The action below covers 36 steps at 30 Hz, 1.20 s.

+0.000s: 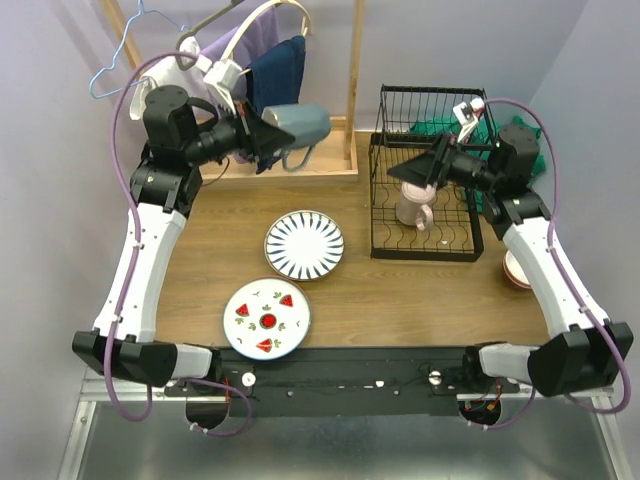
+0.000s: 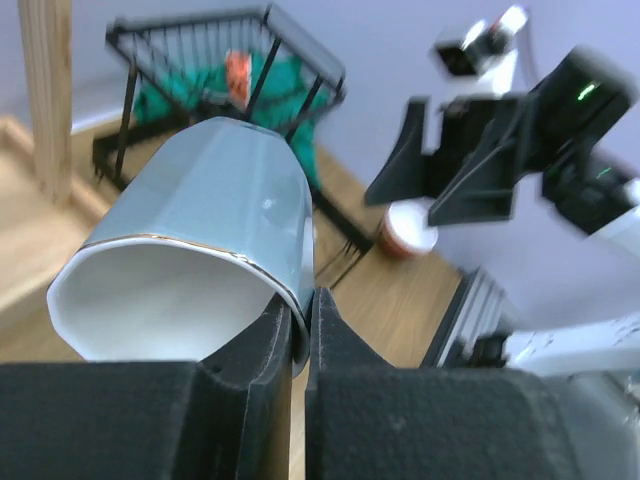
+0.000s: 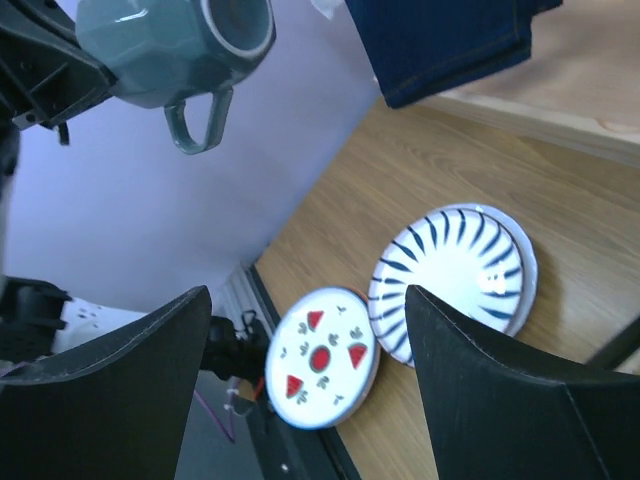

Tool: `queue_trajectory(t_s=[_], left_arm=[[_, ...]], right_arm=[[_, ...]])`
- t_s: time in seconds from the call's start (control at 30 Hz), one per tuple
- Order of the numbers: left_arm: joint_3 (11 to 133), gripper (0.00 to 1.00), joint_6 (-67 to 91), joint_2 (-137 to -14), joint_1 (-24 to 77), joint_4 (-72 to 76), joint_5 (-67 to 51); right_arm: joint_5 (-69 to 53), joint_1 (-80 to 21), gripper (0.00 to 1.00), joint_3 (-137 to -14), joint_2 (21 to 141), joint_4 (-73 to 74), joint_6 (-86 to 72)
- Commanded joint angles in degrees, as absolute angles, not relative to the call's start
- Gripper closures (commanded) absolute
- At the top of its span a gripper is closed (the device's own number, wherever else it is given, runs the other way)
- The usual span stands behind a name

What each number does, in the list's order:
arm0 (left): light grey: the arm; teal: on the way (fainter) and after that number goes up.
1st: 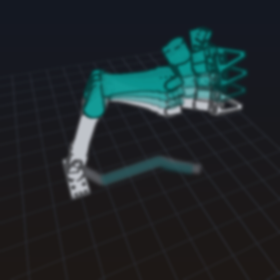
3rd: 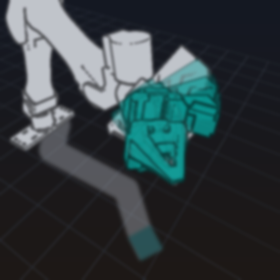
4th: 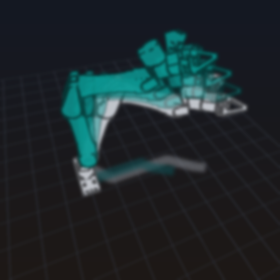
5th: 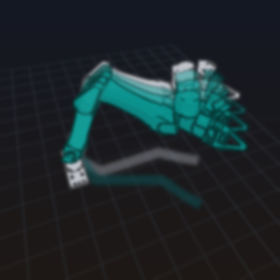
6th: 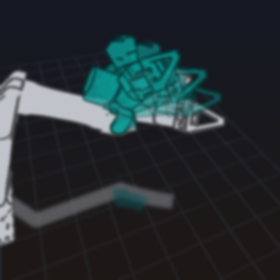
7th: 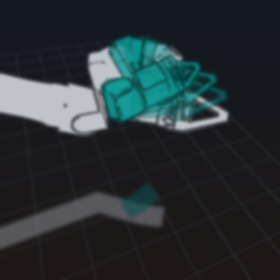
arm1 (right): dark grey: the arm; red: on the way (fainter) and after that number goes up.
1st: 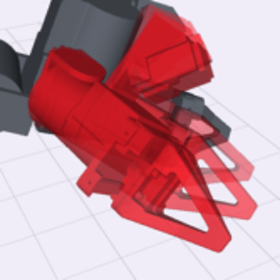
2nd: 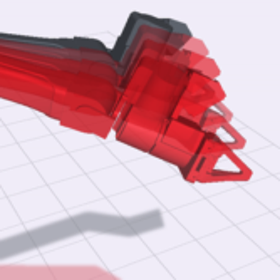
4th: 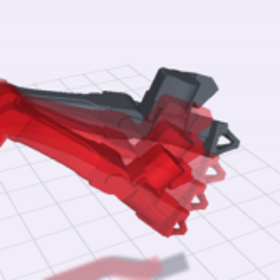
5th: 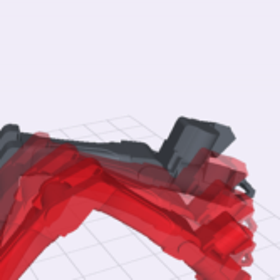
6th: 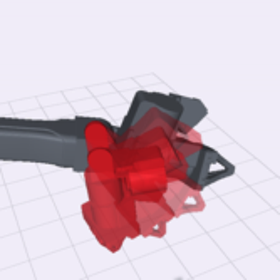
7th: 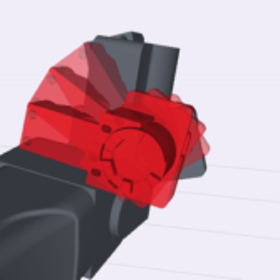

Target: Load the mixed dishes into the dish rack

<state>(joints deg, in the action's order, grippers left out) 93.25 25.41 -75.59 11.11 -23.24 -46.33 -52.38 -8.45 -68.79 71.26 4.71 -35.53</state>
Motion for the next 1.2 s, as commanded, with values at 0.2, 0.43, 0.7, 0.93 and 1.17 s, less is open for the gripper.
queue_trajectory(t_s=[0.2, 0.43, 0.7, 0.93, 1.17], left_arm=[[97.64, 1.00, 60.79, -86.04, 12.65, 14.57, -46.93], [97.65, 1.00, 67.76, -89.82, 15.20, 22.94, -47.37], [97.56, 1.00, 70.49, -89.03, 14.77, 23.38, -47.72], [97.12, 1.00, 69.70, -87.72, 12.75, 20.48, -48.25], [93.61, 1.00, 69.87, -85.52, 12.74, 19.68, -50.36]], right_arm=[[-52.74, -17.91, 0.14, -89.29, 87.62, -7.73, -47.72], [-52.04, -25.22, 0.16, -93.16, 92.28, -8.44, -46.06], [-49.75, -25.40, 0.18, -93.86, 93.60, -7.31, -44.48], [-47.03, -24.61, 0.16, -94.49, 92.11, -0.18, -40.25], [-46.93, -23.91, 0.19, -94.83, 93.43, -3.69, -42.27]])
